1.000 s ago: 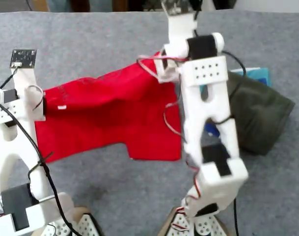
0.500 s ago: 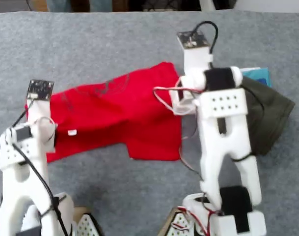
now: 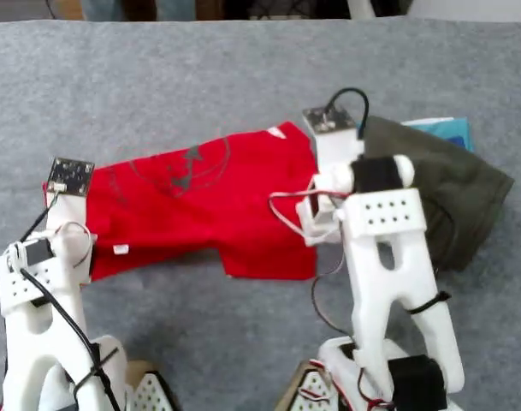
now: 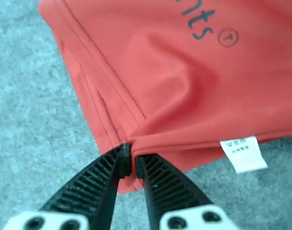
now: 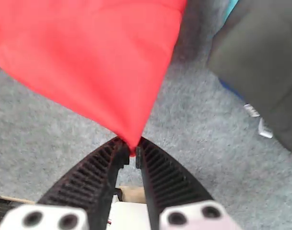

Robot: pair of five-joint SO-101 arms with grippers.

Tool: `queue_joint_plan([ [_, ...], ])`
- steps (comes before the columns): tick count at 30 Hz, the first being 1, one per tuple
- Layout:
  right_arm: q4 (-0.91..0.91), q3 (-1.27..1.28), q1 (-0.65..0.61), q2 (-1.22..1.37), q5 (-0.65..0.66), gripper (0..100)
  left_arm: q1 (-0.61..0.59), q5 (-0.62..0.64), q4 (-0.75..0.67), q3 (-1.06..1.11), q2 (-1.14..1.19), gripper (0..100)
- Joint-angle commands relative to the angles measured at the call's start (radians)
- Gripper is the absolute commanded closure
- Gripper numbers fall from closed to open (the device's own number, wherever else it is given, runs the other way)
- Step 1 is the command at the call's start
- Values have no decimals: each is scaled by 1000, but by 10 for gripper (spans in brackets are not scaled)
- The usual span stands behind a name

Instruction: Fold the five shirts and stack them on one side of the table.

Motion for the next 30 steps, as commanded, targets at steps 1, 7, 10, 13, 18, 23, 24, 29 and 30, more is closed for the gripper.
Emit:
queue_joint_plan([
  [1,-18,38,-9,-36,6,985,2,-11,-15,1,-23,971],
  [7,-20,101,-32,-41,5,985,2,-11,-17,1,-23,971],
  [10,-48,143,-32,-41,5,985,4,-18,-20,24,-21,971],
  [13,-81,182,-32,-39,5,985,-1,-60,-54,47,-21,971],
  [18,-103,213,-34,-36,5,981,2,-66,-80,67,-21,967],
  [23,-95,209,-32,-41,25,882,2,-83,40,16,-21,830],
  [24,-95,208,-32,-41,25,848,2,-86,60,2,-21,834],
  [29,-92,150,-32,-41,25,717,-4,-89,195,-124,-21,834],
  [30,-84,128,-32,-41,26,701,-2,-98,233,-150,-21,834],
])
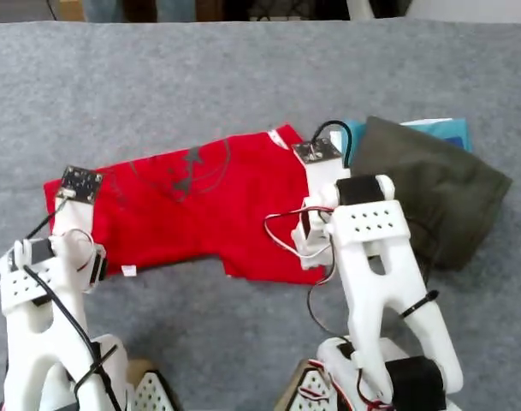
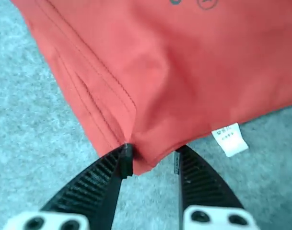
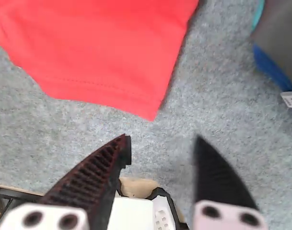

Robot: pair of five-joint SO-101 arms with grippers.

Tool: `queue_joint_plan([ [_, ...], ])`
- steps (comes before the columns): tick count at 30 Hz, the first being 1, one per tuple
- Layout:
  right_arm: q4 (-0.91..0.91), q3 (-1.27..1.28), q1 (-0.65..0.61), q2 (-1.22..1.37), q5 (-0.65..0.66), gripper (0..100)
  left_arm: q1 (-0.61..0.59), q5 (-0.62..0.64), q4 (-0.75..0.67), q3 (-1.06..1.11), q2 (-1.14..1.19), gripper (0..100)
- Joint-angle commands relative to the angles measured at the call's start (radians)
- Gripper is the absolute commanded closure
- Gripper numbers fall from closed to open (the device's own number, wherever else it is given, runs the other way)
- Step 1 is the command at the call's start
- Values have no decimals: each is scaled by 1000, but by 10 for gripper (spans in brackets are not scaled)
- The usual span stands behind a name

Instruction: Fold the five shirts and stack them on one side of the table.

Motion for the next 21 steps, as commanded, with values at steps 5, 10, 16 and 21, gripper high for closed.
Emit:
queue_joint_plan([
  [5,12,-236,-8,-25,8,747,-21,-109,242,-225,-32,841],
  [10,-17,-357,-11,-4,3,978,-137,-118,295,-354,-26,924],
  [16,-92,-524,-25,209,-54,985,-96,32,244,-444,-15,932],
  [21,-49,-819,-74,498,-137,984,31,181,118,-481,120,970],
])
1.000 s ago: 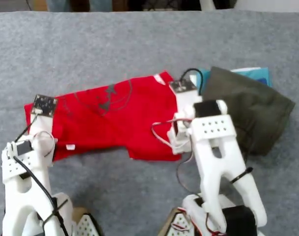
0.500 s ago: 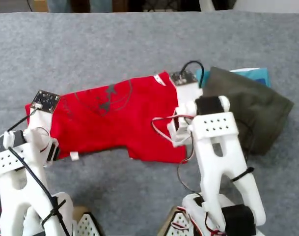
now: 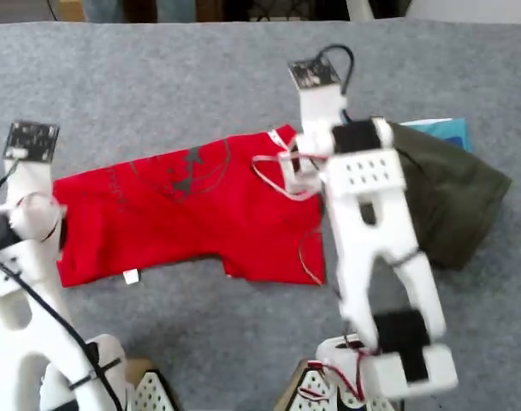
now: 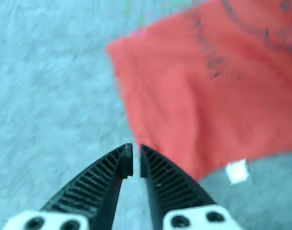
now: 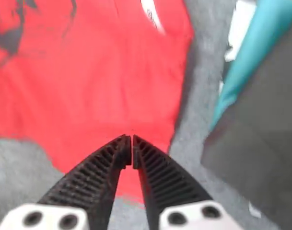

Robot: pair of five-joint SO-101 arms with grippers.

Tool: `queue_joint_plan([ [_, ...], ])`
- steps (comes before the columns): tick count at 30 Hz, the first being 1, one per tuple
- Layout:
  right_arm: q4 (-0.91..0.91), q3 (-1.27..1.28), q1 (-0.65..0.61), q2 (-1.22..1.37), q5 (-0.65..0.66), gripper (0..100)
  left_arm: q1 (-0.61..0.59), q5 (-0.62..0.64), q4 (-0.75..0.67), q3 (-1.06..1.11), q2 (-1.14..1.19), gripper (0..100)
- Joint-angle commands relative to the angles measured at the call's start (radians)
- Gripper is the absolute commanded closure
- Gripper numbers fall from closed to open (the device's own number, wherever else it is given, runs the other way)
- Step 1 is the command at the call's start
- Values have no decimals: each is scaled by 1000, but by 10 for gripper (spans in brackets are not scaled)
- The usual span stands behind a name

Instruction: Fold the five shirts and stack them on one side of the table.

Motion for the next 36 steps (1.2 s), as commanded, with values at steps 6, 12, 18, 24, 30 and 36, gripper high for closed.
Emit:
queue_joint_plan([
  [6,84,-593,-63,486,-81,984,56,138,-351,-64,358,971],
  [12,141,-941,-57,843,-75,984,56,137,-637,-64,577,971],
  [18,161,-1244,-6,1148,-75,984,22,129,-736,-58,743,971],
  [24,259,-1486,26,1334,-58,984,-30,-11,-838,-58,853,972],
  [30,305,-1646,31,1400,-52,984,-42,-60,-841,-64,844,972],
  [36,311,-1690,23,1285,-54,984,35,-64,-704,-19,577,972],
])
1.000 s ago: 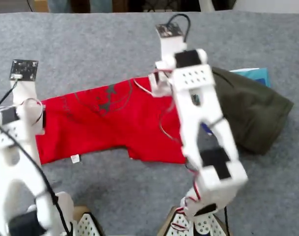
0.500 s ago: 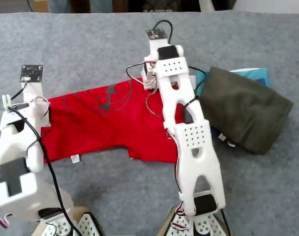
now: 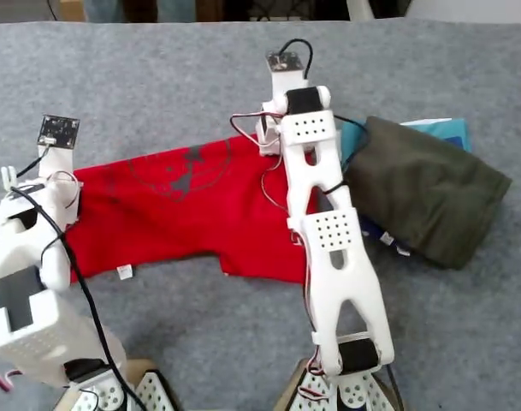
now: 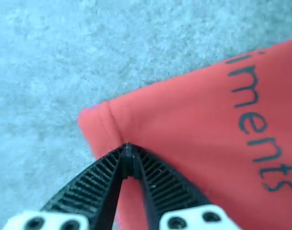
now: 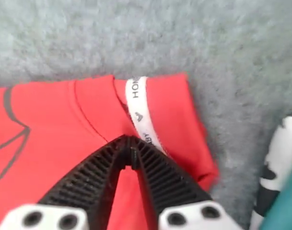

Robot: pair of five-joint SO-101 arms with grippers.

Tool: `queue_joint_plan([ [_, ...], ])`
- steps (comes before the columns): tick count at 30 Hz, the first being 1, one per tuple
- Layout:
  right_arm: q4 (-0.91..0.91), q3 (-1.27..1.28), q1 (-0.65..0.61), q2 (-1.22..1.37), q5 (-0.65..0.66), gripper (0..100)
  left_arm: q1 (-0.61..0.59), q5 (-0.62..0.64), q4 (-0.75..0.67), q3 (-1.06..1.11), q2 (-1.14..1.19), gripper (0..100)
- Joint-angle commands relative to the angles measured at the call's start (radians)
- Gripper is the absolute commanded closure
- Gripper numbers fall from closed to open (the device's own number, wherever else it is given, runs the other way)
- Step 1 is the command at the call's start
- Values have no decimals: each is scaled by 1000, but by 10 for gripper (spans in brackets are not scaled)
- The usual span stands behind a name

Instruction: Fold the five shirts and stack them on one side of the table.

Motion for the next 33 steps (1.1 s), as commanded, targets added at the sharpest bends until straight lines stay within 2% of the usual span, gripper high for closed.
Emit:
queue_joint_plan([
  [1,9,-22,8,-143,3,984,61,-6,141,-1,-236,972],
  [5,9,88,0,-289,3,984,120,-6,322,2,-477,971],
  [9,-17,194,2,-378,3,984,122,-2,304,13,-529,971],
  [17,-206,364,34,-269,3,984,99,-2,106,53,-206,971],
  [20,-212,361,63,-225,3,984,71,-2,95,10,-84,971],
  [27,-178,297,89,-177,3,984,68,0,189,-42,-57,972],
  [33,-2,96,48,-194,5,984,70,-5,427,-51,-296,972],
])
